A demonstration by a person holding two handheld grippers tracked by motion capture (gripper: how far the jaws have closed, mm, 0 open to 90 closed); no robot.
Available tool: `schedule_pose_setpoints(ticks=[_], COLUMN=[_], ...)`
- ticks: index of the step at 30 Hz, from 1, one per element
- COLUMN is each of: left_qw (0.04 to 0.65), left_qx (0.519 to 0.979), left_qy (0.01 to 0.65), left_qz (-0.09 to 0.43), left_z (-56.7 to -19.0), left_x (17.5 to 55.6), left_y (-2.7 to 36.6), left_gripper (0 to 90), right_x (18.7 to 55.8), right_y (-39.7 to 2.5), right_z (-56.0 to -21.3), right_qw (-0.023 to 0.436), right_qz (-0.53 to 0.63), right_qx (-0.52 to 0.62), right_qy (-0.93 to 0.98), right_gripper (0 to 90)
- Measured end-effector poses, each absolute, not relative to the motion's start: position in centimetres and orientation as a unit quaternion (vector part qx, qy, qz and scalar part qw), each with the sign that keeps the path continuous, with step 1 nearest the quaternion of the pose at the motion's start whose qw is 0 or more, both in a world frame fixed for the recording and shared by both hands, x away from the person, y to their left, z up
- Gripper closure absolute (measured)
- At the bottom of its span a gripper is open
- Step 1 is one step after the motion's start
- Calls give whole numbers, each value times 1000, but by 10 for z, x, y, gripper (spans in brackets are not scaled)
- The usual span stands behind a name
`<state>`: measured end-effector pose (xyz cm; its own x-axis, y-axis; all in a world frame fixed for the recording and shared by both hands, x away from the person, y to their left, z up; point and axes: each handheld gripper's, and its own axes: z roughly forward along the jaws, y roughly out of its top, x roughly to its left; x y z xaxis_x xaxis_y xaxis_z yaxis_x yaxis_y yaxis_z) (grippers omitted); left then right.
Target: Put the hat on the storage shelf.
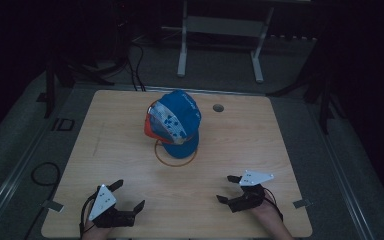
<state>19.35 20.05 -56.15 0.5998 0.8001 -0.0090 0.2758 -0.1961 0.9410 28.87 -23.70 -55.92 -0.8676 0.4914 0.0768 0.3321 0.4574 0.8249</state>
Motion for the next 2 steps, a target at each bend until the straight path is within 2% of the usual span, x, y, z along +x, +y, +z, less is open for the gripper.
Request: schedule_pose_setpoints(ticks=[2], left_qw=[515], left_qx=[731], left_qy=[369], left_qz=[254], left_z=[-562], left_x=[194], left_y=[200], left_gripper=[14], right_x=[289], right_y=[-237], right_z=[-560], right_qw=[86], right_qz=[460], right_qx=[244], right_qy=[849], right_gripper=[141])
